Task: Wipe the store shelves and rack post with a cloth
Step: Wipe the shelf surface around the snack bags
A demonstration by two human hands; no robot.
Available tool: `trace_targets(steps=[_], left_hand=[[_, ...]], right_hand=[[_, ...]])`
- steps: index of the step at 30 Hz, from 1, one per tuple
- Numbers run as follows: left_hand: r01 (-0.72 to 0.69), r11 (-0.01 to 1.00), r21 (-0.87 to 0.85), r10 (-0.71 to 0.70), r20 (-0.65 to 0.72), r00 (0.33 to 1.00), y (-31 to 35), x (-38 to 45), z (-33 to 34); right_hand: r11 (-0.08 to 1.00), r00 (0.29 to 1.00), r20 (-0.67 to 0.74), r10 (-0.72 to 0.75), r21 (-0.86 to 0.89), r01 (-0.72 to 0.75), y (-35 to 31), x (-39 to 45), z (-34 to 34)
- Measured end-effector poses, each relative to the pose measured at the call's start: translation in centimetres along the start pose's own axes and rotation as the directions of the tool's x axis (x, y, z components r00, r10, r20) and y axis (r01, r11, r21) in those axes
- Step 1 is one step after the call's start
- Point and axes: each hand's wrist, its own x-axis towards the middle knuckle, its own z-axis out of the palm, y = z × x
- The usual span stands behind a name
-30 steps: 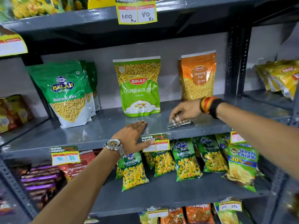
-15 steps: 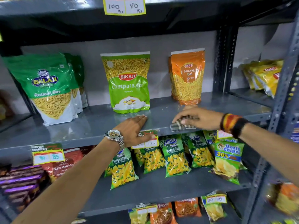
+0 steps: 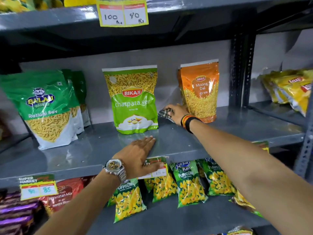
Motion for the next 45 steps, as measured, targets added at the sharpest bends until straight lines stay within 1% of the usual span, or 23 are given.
trace_targets(steps=[5, 7, 9, 14, 16, 22, 25, 28, 30, 31, 32, 33, 35, 36, 40, 43, 45], left_hand=[[0.013, 1.000, 0.003, -0.013, 0.007, 1.000, 0.2, 0.1, -0.3], [0.012, 1.000, -0.004, -0.012, 0.008, 1.000, 0.1, 0.1, -0.2], [0.006, 1.000, -0.007, -0.006, -0.013, 1.000, 0.0, 0.1, 0.1], [-0.007, 1.000, -0.005, 0.007, -0.038, 0.999, -0.5, 0.2, 0.8], [-0.003, 1.000, -0.003, 0.002, -0.042, 0.999, -0.4, 0.3, 0.7], [-0.008, 1.000, -0.003, 0.007, -0.022, 1.000, 0.0, 0.1, 0.3], [-0.012, 1.000, 0.001, 0.012, -0.016, 1.000, -0.1, 0.0, 0.3], [-0.017, 1.000, 0.019, 0.017, -0.011, 1.000, -0.2, 0.1, 0.4], [-0.020, 1.000, 0.022, 0.020, -0.009, 1.000, -0.2, 0.1, 0.2], [-0.026, 0.999, 0.023, 0.026, -0.006, 1.000, -0.1, 0.1, 0.1], [-0.028, 0.999, 0.020, 0.028, -0.010, 1.000, 0.0, 0.1, 0.0], [-0.026, 1.000, 0.016, 0.026, -0.014, 1.000, 0.1, 0.0, -0.1], [-0.022, 1.000, 0.012, 0.023, -0.010, 1.000, 0.3, -0.2, -0.2], [-0.020, 1.000, 0.011, 0.020, -0.008, 1.000, 0.3, -0.2, -0.3], [-0.027, 1.000, -0.009, 0.027, -0.015, 1.000, 0.2, -0.2, -0.3], [-0.027, 1.000, -0.005, 0.027, -0.011, 1.000, 0.1, -0.2, -0.2], [-0.024, 1.000, 0.007, 0.024, -0.013, 1.000, 0.1, -0.1, -0.1]], right_hand=[[0.995, 0.998, 0.060, -0.012, -0.095, 0.017, 2.4, 6.3, 3.0], [0.994, 0.997, 0.075, -0.009, -0.112, 0.017, 3.1, 8.2, 3.4], [0.989, 0.993, 0.119, -0.006, -0.146, 0.023, 3.6, 9.3, 3.5], [0.960, 0.972, 0.229, -0.051, -0.258, 0.111, 4.9, 11.6, 4.7], [0.947, 0.959, 0.276, -0.065, -0.286, 0.146, 4.4, 11.6, 4.9], [0.946, 0.928, 0.352, -0.121, -0.243, 0.216, 2.5, 8.5, 4.2], [0.933, 0.904, 0.407, -0.133, -0.257, 0.253, 2.3, 5.0, 2.3], [0.924, 0.885, 0.429, -0.182, -0.232, 0.303, 2.0, 0.2, -0.6], [0.922, 0.839, 0.502, -0.209, -0.185, 0.340, 0.9, -3.2, -3.4], [0.929, 0.815, 0.542, -0.203, -0.156, 0.335, 0.1, -4.6, -4.8], [0.942, 0.818, 0.545, -0.184, -0.140, 0.306, -0.4, -5.3, -5.9], [0.953, 0.848, 0.503, -0.167, -0.138, 0.270, -0.7, -5.5, -6.5], [0.971, 0.926, 0.361, -0.114, -0.157, 0.180, -0.5, -5.1, -6.4], [0.973, 0.942, 0.323, -0.091, -0.171, 0.153, -0.1, -4.9, -5.7], [0.971, 0.945, 0.327, -0.025, -0.217, 0.101, 0.9, -5.6, -3.3], [0.971, 0.950, 0.303, -0.080, -0.194, 0.144, 0.7, -8.5, -4.4], [0.972, 0.933, 0.337, -0.123, -0.150, 0.183, 0.4, -12.0, -6.2]])
